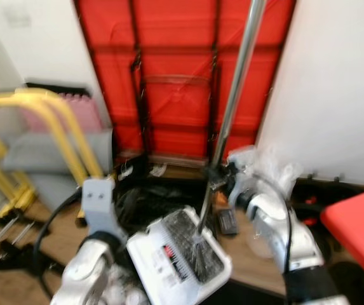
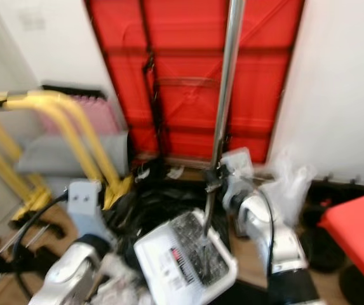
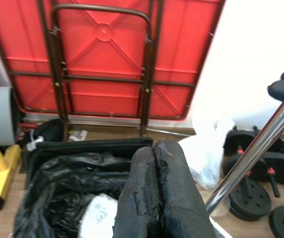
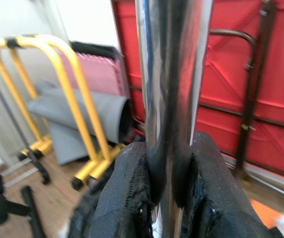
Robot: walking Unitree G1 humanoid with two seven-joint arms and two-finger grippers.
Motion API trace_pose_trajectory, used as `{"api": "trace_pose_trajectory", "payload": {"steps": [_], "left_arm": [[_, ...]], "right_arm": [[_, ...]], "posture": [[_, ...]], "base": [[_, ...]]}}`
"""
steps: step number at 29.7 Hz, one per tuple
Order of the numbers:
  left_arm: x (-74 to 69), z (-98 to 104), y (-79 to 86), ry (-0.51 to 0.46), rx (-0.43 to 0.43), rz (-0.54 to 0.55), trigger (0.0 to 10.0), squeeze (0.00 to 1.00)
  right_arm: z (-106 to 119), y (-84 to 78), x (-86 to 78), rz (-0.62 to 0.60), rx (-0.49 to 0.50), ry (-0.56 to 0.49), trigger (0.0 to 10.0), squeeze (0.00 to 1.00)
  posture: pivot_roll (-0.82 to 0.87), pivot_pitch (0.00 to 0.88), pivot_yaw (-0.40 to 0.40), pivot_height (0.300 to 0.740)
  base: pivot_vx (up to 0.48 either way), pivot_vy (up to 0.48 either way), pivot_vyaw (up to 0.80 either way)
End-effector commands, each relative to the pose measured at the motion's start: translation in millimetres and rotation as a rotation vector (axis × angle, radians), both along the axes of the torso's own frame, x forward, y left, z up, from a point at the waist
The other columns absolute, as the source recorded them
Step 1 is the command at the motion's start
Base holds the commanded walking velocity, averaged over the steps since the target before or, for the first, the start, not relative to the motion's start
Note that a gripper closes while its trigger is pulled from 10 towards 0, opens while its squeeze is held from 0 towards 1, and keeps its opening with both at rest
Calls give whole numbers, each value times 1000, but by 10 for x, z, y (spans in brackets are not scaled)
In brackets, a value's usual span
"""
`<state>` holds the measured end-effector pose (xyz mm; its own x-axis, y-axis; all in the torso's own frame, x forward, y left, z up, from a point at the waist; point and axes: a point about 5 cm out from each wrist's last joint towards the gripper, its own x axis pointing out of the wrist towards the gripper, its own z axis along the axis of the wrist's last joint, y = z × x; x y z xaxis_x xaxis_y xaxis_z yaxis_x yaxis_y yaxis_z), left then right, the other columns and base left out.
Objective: Sweep floor
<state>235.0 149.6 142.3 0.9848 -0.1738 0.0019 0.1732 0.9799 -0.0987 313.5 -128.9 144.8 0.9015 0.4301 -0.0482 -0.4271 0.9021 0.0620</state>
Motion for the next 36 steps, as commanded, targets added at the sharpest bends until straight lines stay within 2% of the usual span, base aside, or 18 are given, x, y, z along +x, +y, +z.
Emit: {"api": "trace_pose_trajectory", "payload": {"steps": [1,16,27,34,36], "left_arm": [[2,-56,56,22,9,6,10000,0],[36,-147,158,87,-26,97,10000,0],[45,-181,180,111,-19,106,10000,0],[48,-176,179,112,-21,108,10000,0],[51,-178,179,114,-21,109,10000,0]], "right_arm": [[111,76,-17,18,16,-42,10000,0],[85,58,-28,-25,-50,-31,10000,0],[84,28,6,-76,-76,-17,10000,0],[76,36,5,-72,-43,-3,10000,0],[84,36,5,-76,-53,-11,10000,0]], "posture": [[-16,44,22,740],[-14,32,18,740],[-16,36,18,740],[-17,40,16,740],[-16,42,18,740]], "base": [[0,0,0],[0,0,0],[0,0,0],[0,0,-800],[0,0,0]]}}
